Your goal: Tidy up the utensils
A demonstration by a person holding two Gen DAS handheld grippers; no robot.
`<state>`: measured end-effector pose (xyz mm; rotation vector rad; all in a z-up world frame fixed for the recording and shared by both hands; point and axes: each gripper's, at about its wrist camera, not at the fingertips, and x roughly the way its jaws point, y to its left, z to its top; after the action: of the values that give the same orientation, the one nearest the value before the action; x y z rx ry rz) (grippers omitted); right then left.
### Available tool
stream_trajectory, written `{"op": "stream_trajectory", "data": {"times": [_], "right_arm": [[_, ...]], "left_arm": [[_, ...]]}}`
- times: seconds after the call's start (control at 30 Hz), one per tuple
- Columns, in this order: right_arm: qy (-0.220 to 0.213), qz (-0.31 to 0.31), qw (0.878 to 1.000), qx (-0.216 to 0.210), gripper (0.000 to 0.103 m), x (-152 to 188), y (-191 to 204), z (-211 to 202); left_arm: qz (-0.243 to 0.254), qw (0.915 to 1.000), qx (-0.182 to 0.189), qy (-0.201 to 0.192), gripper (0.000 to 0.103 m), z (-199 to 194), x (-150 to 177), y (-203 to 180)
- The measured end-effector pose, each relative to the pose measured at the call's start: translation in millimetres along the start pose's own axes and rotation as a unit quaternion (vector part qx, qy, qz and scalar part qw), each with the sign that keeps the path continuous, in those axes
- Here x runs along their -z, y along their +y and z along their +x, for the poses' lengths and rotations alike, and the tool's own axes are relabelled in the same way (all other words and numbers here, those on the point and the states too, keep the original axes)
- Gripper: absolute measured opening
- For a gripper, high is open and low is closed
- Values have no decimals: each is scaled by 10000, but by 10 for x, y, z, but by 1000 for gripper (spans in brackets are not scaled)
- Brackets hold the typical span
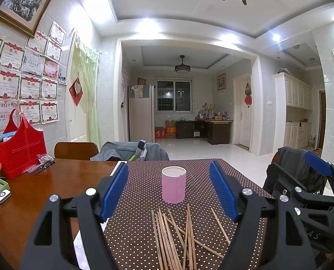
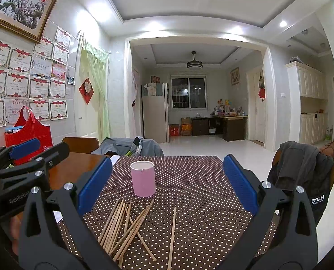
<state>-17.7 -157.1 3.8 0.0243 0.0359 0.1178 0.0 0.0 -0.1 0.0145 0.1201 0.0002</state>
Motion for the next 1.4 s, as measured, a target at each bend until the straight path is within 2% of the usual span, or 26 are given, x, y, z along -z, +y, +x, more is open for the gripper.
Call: {"op": "stream_trajectory", "data": {"times": [1.07,1.4], "right_arm": [[187,97,9998,-4,97,31,81,-56],[447,178,9988,-63,97,73,100,46]], "left_arm": [[-6,10000,2,99,73,82,110,28],[9,9996,-25,284,73,118,156,52]]}}
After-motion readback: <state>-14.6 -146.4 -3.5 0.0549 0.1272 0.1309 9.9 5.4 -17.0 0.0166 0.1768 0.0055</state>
